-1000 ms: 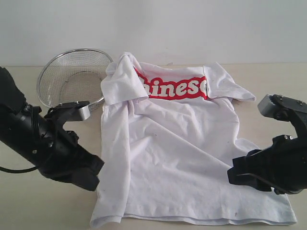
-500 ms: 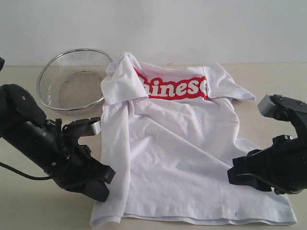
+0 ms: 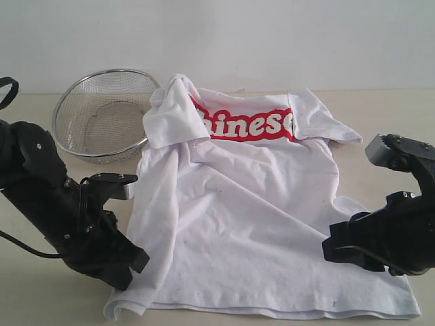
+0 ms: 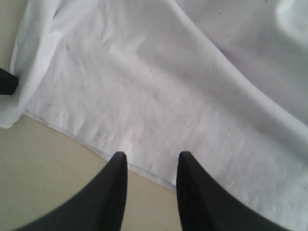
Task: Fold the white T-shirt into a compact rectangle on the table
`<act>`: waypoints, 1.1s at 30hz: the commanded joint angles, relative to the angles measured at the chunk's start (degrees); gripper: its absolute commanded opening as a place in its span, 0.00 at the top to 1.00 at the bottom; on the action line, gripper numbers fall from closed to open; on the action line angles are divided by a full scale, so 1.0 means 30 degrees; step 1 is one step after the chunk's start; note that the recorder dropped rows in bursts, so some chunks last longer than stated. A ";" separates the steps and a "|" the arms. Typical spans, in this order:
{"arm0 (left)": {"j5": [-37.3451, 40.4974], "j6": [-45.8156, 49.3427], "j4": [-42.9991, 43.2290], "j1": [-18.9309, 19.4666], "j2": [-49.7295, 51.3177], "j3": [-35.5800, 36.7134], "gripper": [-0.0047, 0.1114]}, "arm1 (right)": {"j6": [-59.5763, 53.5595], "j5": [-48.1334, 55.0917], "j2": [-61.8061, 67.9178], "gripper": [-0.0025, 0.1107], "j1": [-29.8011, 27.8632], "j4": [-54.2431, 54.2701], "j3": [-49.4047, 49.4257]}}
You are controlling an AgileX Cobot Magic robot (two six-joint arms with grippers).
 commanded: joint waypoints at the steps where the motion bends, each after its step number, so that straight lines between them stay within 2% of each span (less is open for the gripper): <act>1: -0.0298 -0.2076 0.3439 -0.0031 0.0197 0.0141 0.92 | -0.0059 -0.0030 -0.0095 0.71 0.0074 -0.0008 -0.0021; 8: 0.0506 -0.5441 0.7500 -0.0031 -0.0570 0.0141 0.92 | -0.0134 -0.0148 -0.0095 0.71 0.0074 -0.0008 -0.0021; 11: 0.0935 -0.5711 0.7830 -0.0031 -0.1270 0.0141 0.92 | -0.0134 -0.0376 -0.0095 0.71 0.0074 -0.0045 -0.0021; 17: 0.1685 -0.5751 0.7627 -0.0031 -0.3271 0.0141 0.92 | 0.0750 -0.0797 -0.0095 0.73 0.0003 -0.0805 -0.0021; 19: 0.1725 -0.5751 0.7455 -0.0031 -0.4017 0.0141 0.92 | 0.2048 -0.1098 -0.0095 0.79 0.0003 -0.2060 -0.0021; 23: 0.1105 -0.4981 0.5795 -0.0031 -0.4921 0.0141 0.92 | 0.4951 -0.1013 0.0121 0.98 0.0003 -0.5384 -0.0310; 28: -0.0151 -0.1691 0.2430 -0.0031 -0.3942 0.0141 0.92 | 0.8643 0.0122 0.2478 0.98 0.0003 -1.0178 -0.1152; 33: -0.1302 -0.1305 0.2575 -0.0031 -0.2173 0.0141 0.92 | 0.8699 -0.0286 0.4344 0.98 0.0003 -1.0280 -0.1231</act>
